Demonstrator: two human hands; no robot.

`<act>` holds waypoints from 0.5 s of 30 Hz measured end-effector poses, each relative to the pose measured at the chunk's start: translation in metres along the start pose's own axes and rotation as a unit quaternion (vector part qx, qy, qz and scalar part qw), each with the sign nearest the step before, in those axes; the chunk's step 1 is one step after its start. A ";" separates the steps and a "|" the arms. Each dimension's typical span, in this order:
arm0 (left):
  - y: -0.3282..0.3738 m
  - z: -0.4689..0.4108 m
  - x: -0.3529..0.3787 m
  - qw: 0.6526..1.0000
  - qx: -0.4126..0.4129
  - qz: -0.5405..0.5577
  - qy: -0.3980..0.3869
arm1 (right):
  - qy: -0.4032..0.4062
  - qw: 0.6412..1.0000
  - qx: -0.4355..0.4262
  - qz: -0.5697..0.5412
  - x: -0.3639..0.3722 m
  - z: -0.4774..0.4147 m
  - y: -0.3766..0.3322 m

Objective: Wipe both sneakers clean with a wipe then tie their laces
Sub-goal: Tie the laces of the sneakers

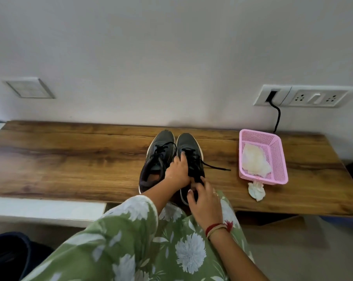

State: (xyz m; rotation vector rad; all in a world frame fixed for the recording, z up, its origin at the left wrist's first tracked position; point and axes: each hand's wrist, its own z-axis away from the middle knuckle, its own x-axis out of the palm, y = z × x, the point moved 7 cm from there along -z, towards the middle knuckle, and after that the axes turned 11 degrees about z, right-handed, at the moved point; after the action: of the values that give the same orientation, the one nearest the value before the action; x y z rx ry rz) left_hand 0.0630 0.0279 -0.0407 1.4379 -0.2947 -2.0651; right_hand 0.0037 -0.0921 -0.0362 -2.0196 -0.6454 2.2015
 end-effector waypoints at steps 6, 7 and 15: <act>-0.015 0.010 0.001 0.990 -0.007 0.109 0.093 | 0.024 0.997 0.012 0.069 -0.011 0.005 -0.006; -0.020 0.012 0.002 0.986 -0.012 0.127 0.104 | 0.000 0.998 0.026 0.055 -0.012 0.002 -0.006; -0.026 0.017 0.004 0.980 0.034 0.148 0.128 | -0.149 0.569 0.395 -0.705 0.001 -0.031 -0.043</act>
State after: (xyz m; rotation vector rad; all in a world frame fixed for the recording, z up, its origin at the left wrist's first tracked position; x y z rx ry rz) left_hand 0.0380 0.0442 -0.0501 1.5750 -0.4482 -1.6287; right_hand 0.0242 -0.0447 -0.0230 -0.2237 -0.6702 1.2221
